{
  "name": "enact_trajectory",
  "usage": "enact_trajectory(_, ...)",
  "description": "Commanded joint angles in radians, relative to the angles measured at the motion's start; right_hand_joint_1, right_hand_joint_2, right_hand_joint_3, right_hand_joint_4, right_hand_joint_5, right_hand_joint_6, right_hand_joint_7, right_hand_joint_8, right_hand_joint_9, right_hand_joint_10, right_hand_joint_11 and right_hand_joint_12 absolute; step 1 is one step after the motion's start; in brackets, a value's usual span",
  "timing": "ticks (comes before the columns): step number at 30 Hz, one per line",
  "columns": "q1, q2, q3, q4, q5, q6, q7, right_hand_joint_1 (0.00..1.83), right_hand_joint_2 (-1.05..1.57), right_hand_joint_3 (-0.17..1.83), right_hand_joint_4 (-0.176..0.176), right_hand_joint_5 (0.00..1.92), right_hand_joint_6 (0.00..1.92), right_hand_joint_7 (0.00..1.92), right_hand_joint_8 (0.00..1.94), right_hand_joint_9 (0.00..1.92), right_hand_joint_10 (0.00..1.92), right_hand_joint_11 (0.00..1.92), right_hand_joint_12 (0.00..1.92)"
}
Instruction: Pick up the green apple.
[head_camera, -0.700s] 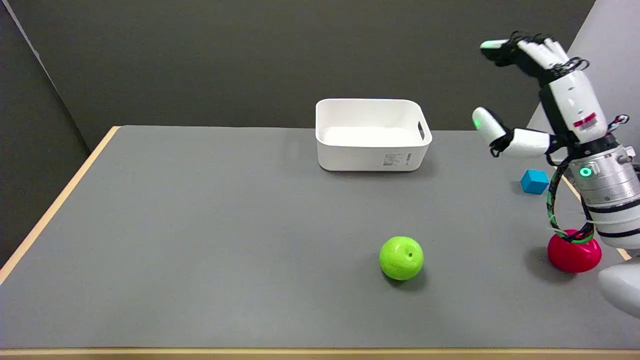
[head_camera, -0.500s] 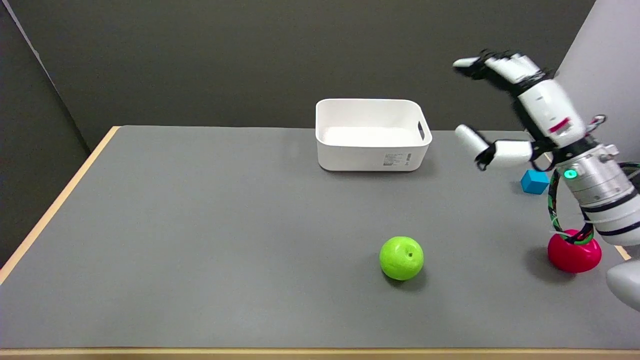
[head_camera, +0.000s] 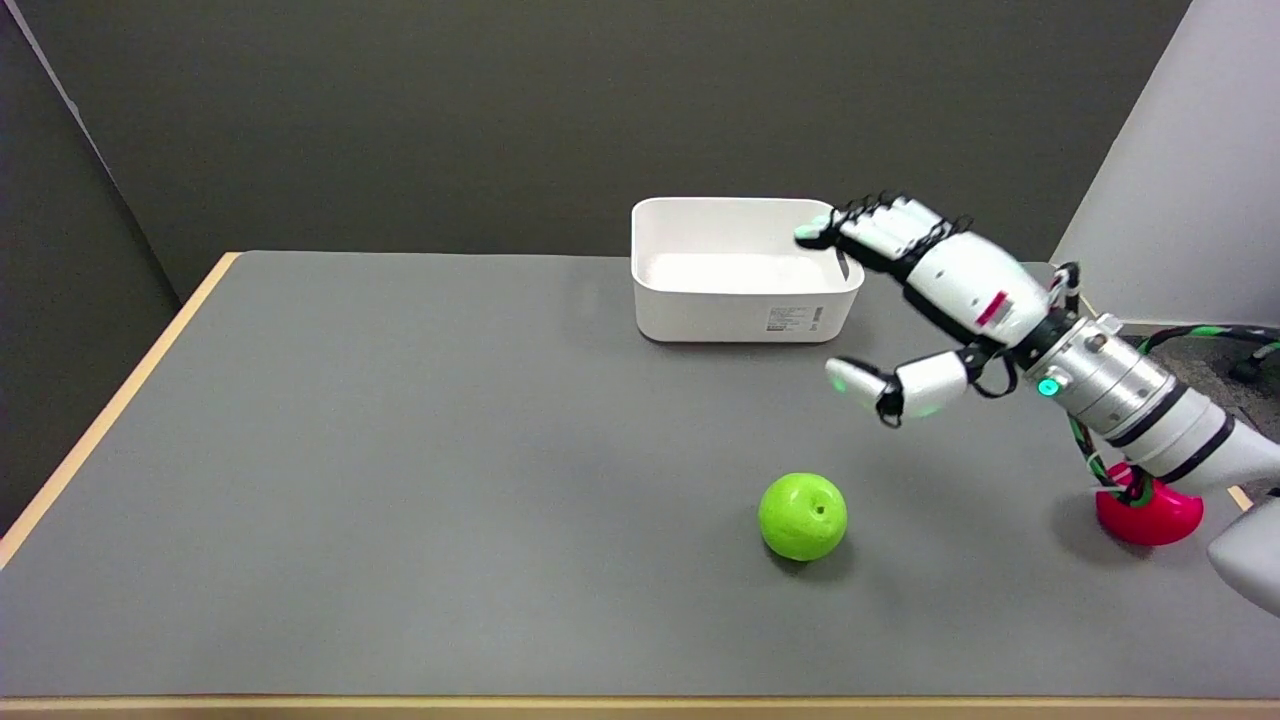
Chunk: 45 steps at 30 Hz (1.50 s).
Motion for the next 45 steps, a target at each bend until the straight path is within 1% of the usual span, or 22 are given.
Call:
enact_trajectory(1,-0.056,0.055,-0.106,0.051,-0.208,-0.115,0.098,0.5,0.55,0.9,0.031,0.06,0.38,0.11,0.33,0.04,0.61,0.0,0.95)
enact_trajectory(2,-0.049,0.048,-0.116,0.042,-0.213,-0.107,0.096,0.53,0.56,0.89,0.03,0.06,0.35,0.11,0.3,0.03,0.59,0.0,0.92)
enact_trajectory(4,-0.03,0.029,-0.131,0.032,-0.223,-0.096,0.09,0.65,0.53,0.98,0.024,0.02,0.32,0.03,0.33,0.0,0.56,0.0,0.84)
enact_trajectory(7,-0.018,-0.027,-0.115,0.027,-0.259,-0.056,0.084,0.66,0.53,0.97,0.02,0.03,0.28,0.04,0.3,0.0,0.55,0.0,0.82)
enact_trajectory(8,-0.023,-0.045,-0.101,0.029,-0.269,-0.042,0.08,0.66,0.53,0.97,0.02,0.03,0.28,0.04,0.3,0.0,0.55,0.0,0.82)
enact_trajectory(10,-0.036,-0.085,-0.065,0.037,-0.279,-0.019,0.076,0.55,0.53,0.95,0.022,0.04,0.28,0.05,0.31,0.01,0.57,0.0,0.87)
enact_trajectory(12,-0.05,-0.129,-0.027,0.053,-0.266,0.005,0.078,0.54,0.56,0.9,0.021,0.06,0.33,0.13,0.3,0.06,0.61,0.0,0.91)
enact_trajectory(16,-0.088,-0.18,0.017,0.082,-0.234,0.061,0.078,0.52,0.56,0.88,0.022,0.1,0.35,0.18,0.32,0.09,0.64,0.0,0.95)
enact_trajectory(19,-0.122,-0.189,0.016,0.083,-0.23,0.117,0.075,0.5,0.56,0.88,0.022,0.11,0.36,0.19,0.34,0.1,0.66,0.0,0.97)
enact_trajectory(21,-0.148,-0.19,0.005,0.071,-0.241,0.163,0.052,0.44,0.53,0.94,0.023,0.08,0.43,0.19,0.42,0.11,0.69,0.0,0.99)
enact_trajectory(22,-0.159,-0.193,-0.002,0.06,-0.244,0.186,0.027,0.44,0.53,0.94,0.023,0.08,0.43,0.19,0.42,0.12,0.69,0.0,1.0)
enact_trajectory(25,-0.185,-0.199,-0.03,0.003,-0.245,0.27,-0.038,0.43,0.53,0.94,0.024,0.08,0.43,0.19,0.43,0.12,0.7,0.0,1.0)
enact_trajectory(29,-0.178,-0.201,-0.09,-0.099,-0.236,0.413,-0.107,0.42,0.53,0.94,0.027,0.09,0.43,0.2,0.43,0.12,0.7,0.0,1.01)
enact_trajectory(32,-0.178,-0.199,-0.11,-0.143,-0.238,0.476,-0.133,0.42,0.53,0.94,0.03,0.1,0.43,0.21,0.43,0.13,0.7,0.0,1.02)
enact_trajectory(36,-0.18,-0.197,-0.129,-0.185,-0.245,0.51,-0.136,0.41,0.54,0.93,0.036,0.13,0.43,0.25,0.43,0.15,0.72,0.0,1.06)
enact_trajectory(39,-0.171,-0.191,-0.155,-0.218,-0.249,0.516,-0.136,0.44,0.55,0.89,0.04,0.16,0.42,0.28,0.41,0.17,0.74,0.0,1.11)
enact_trajectory(41,-0.146,-0.187,-0.178,-0.239,-0.258,0.508,-0.136,0.46,0.56,0.85,0.039,0.17,0.4,0.3,0.38,0.17,0.75,0.0,1.13)
enact_trajectory(45,-0.054,-0.186,-0.223,-0.295,-0.264,0.504,-0.129,0.45,0.56,0.86,0.04,0.18,0.4,0.31,0.39,0.18,0.76,0.0,1.15)
